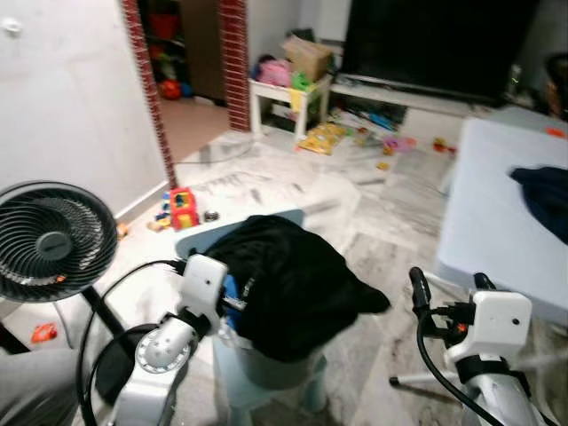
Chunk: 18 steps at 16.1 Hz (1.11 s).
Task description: Hang hanger
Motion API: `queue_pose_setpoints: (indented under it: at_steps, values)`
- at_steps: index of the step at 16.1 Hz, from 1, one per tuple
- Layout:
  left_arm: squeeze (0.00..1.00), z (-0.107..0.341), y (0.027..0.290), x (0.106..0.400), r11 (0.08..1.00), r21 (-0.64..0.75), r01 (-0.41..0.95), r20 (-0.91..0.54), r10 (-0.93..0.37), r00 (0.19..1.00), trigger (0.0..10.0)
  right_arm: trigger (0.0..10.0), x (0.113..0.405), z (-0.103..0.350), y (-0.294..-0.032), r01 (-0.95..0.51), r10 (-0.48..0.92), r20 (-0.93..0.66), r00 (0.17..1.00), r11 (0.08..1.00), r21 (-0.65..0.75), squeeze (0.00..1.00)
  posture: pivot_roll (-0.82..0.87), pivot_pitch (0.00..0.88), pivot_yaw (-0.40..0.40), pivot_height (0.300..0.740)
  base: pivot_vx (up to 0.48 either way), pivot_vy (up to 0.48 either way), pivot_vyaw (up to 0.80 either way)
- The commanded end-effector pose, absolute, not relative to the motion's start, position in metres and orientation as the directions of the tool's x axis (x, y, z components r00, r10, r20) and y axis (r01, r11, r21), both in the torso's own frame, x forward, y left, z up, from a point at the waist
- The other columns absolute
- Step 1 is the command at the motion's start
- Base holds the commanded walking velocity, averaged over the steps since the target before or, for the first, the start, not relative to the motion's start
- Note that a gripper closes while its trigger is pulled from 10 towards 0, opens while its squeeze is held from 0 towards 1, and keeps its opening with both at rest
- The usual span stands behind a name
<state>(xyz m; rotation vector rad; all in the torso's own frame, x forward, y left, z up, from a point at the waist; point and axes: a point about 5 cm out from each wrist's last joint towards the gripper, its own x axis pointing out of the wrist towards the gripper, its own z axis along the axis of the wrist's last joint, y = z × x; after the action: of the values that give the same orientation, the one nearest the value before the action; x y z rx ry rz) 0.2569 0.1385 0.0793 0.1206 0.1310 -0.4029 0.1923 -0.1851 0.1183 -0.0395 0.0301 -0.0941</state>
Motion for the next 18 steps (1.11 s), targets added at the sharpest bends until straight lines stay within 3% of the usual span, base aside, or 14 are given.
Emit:
queue_pose_setpoints:
  at_steps: [1,7,8,9,14,18]
  values:
    - [0.00,0.080,0.140,0.258,0.916,0.087,0.392,-0.158,-0.376,0.913,10.0,10.0,0.192,0.118,-0.183,0.084,-0.085,-0.029,0.996,0.996,-0.036,0.00,0.06,0.000,-0.080,0.740,0.000,0.000,0.00]
    - [0.00,0.066,0.135,0.271,0.927,-0.009,0.374,-0.256,-0.364,0.896,10.0,10.0,0.196,0.107,-0.183,0.081,-0.082,-0.070,0.994,0.997,-0.017,0.00,0.10,0.000,-0.126,0.740,0.000,0.000,0.00]
    - [0.00,0.056,0.131,0.270,0.925,-0.174,0.338,-0.342,-0.379,0.860,10.0,10.0,0.200,0.110,-0.183,0.077,-0.079,-0.057,0.995,0.997,-0.025,0.00,0.09,0.000,-0.117,0.740,0.000,0.000,0.00]
    - [0.00,0.053,0.127,0.266,0.914,-0.221,0.339,-0.361,-0.400,0.842,10.0,10.0,0.201,0.112,-0.185,0.080,-0.081,-0.049,0.995,0.996,-0.029,0.00,0.09,0.000,-0.113,0.740,0.000,0.000,0.00]
    - [0.00,0.033,0.124,0.272,0.907,-0.308,0.286,-0.543,-0.415,0.730,10.0,10.0,0.209,0.123,-0.189,0.068,-0.069,-0.022,0.997,0.995,-0.071,0.00,0.05,0.000,-0.089,0.740,0.000,0.000,0.00]
    - [0.00,0.033,0.114,0.285,0.892,-0.299,0.338,-0.558,-0.451,0.697,10.0,10.0,0.206,0.122,-0.183,0.032,-0.036,-0.039,0.999,0.996,-0.080,0.00,0.03,0.000,-0.082,0.740,0.000,0.000,0.00]
